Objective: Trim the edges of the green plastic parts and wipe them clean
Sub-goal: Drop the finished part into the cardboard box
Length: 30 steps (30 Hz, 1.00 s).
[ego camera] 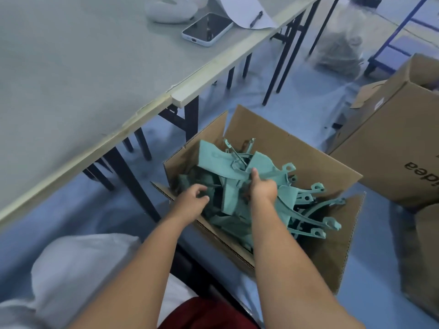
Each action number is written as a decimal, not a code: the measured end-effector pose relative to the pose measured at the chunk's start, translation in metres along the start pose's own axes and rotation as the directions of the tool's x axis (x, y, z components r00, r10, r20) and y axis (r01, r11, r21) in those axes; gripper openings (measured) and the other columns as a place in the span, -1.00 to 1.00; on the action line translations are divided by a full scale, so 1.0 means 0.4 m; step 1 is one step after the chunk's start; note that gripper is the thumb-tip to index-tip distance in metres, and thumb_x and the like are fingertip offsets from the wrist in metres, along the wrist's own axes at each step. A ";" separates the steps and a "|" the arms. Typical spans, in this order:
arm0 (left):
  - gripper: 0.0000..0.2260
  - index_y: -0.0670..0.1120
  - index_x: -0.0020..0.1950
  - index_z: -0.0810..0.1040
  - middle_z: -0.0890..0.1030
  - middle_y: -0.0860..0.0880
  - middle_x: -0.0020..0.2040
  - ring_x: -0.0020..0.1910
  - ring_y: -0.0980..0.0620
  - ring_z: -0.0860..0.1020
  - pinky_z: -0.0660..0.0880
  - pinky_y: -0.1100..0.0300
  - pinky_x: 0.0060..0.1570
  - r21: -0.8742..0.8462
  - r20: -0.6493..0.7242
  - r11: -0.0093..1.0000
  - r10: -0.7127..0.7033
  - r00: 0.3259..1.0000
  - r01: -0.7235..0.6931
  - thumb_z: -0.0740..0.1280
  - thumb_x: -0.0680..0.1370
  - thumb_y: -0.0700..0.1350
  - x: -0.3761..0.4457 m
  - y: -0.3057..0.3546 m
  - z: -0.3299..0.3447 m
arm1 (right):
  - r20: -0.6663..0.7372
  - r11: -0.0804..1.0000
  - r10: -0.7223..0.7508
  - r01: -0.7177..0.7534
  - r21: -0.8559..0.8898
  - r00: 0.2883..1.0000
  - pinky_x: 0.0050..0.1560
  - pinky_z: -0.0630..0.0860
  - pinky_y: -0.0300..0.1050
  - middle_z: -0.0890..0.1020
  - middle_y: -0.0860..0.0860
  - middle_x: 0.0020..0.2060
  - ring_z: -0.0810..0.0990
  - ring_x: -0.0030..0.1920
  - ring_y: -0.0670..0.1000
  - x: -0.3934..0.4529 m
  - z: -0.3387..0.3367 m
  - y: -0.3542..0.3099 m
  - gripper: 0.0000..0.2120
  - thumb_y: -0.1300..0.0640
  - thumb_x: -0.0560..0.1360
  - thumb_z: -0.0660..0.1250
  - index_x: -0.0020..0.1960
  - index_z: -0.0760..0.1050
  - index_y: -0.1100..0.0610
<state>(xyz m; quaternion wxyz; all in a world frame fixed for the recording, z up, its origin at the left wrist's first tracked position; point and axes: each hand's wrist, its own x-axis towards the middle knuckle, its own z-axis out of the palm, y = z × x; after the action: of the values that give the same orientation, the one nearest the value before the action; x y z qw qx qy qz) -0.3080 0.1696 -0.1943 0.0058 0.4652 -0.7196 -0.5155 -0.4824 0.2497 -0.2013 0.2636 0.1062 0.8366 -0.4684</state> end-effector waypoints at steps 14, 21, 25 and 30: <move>-0.66 -0.03 0.35 0.46 0.50 -0.08 0.30 0.19 -0.07 0.50 0.47 0.05 0.20 0.547 0.345 0.830 -0.101 0.933 -0.112 0.12 0.59 -0.12 -0.001 0.013 0.070 | 0.722 -0.113 -0.298 0.728 -0.676 0.624 0.19 -0.23 0.65 -0.32 0.07 0.52 -0.41 0.48 0.22 -0.023 -0.001 0.140 -0.21 -0.17 0.37 0.38 0.43 -0.03 -0.34; -0.75 0.00 0.21 0.54 0.57 -0.01 0.17 0.05 -0.02 0.56 0.49 0.12 0.11 0.335 0.312 0.942 -0.112 0.943 0.001 0.14 0.61 -0.07 -0.002 -0.073 0.008 | 0.365 0.582 -0.576 0.680 -0.446 0.731 0.36 0.17 0.45 0.30 -0.08 0.47 0.01 0.54 0.09 0.063 -0.098 0.023 -0.56 -0.21 0.50 0.23 0.36 0.26 -0.30; -0.82 0.14 0.11 0.53 0.57 0.08 0.16 0.10 0.08 0.53 0.47 0.14 0.12 0.113 0.201 0.993 0.005 0.980 -0.028 0.18 0.62 -0.08 -0.001 -0.045 0.004 | 0.552 0.518 -0.351 0.647 -0.559 0.757 0.29 0.28 0.19 0.40 0.01 0.33 0.19 0.38 0.10 0.033 -0.101 -0.016 -0.43 -0.44 0.31 0.21 0.29 0.39 -0.36; -0.79 0.13 0.10 0.50 0.61 0.05 0.15 0.10 0.04 0.57 0.49 0.08 0.13 -0.048 0.140 0.990 0.136 0.981 -0.131 0.12 0.66 -0.13 -0.021 0.091 -0.062 | 0.210 0.578 -0.678 0.688 -0.439 0.704 0.07 0.39 -0.06 0.51 0.06 0.05 0.49 0.14 0.11 -0.068 -0.009 -0.045 -0.77 0.04 0.55 0.23 0.12 0.61 -0.03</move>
<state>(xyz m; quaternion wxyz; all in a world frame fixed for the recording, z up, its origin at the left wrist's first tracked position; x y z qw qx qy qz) -0.3154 0.1582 -0.1516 -0.0024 0.3774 -0.7378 -0.5596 -0.4684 0.2449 -0.1719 0.0887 -0.2981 0.8991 -0.3081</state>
